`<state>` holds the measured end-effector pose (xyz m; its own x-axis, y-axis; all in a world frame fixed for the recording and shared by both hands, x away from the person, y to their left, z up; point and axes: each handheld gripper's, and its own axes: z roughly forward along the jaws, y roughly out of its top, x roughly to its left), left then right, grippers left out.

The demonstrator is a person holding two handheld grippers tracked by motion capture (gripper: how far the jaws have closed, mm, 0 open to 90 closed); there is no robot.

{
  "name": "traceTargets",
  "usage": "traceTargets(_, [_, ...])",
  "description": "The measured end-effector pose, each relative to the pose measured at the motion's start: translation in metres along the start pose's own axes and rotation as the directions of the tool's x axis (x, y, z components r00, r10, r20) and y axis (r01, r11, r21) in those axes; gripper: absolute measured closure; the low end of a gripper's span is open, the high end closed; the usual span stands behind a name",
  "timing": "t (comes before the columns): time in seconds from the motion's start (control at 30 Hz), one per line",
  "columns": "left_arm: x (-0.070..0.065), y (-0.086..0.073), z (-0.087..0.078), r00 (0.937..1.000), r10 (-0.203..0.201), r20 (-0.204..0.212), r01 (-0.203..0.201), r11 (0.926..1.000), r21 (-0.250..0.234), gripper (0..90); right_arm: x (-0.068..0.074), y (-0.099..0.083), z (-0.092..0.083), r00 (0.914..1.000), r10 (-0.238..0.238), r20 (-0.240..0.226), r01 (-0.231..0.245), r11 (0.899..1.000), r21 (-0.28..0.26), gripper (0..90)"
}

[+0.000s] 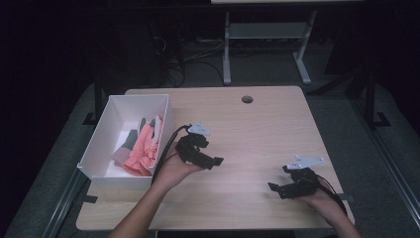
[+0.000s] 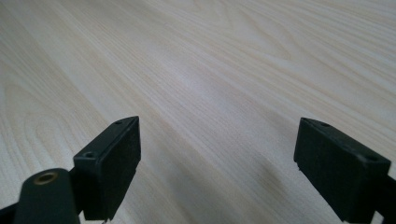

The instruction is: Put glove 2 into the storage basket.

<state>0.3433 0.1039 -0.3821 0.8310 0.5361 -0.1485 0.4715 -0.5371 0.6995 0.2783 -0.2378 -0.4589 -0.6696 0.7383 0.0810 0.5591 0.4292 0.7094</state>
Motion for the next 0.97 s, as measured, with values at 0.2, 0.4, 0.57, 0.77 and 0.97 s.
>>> traceTargets(0.2, [-0.005, -0.02, 0.015, 0.9997, 0.023, 0.007, -0.023, 0.9997, 0.014, 15.3, 0.001, 0.0, 0.001, 1.0, 0.007, 0.0, -0.007, 1.0, 0.0, 14.2])
traceTargets(0.4, [-0.008, -0.034, 0.023, 0.9984, 0.04, 0.04, -0.04, 0.9992, -0.006, 15.3, 0.001, -0.001, 0.002, 1.0, 0.005, -0.001, -0.005, 1.0, -0.007, 14.2])
traceTargets(0.57, [-0.008, -0.044, 0.031, 0.9963, 0.071, 0.048, -0.072, 0.9971, 0.026, 15.3, 0.002, -0.001, 0.004, 1.0, 0.0, -0.001, 0.0, 1.0, -0.004, 14.1])
traceTargets(0.77, [-0.013, -0.059, 0.045, 0.9916, 0.128, 0.02, -0.129, 0.9886, 0.077, 15.2, 0.001, -0.002, 0.005, 1.0, -0.009, -0.002, 0.009, 1.0, -0.001, 14.1])
traceTargets(0.97, [-0.012, -0.064, 0.046, 0.9923, 0.12, 0.028, -0.122, 0.9886, 0.087, 15.2, 0.0, -0.002, 0.005, 0.9999, -0.014, -0.004, 0.014, 1.0, 0.0, 14.1])
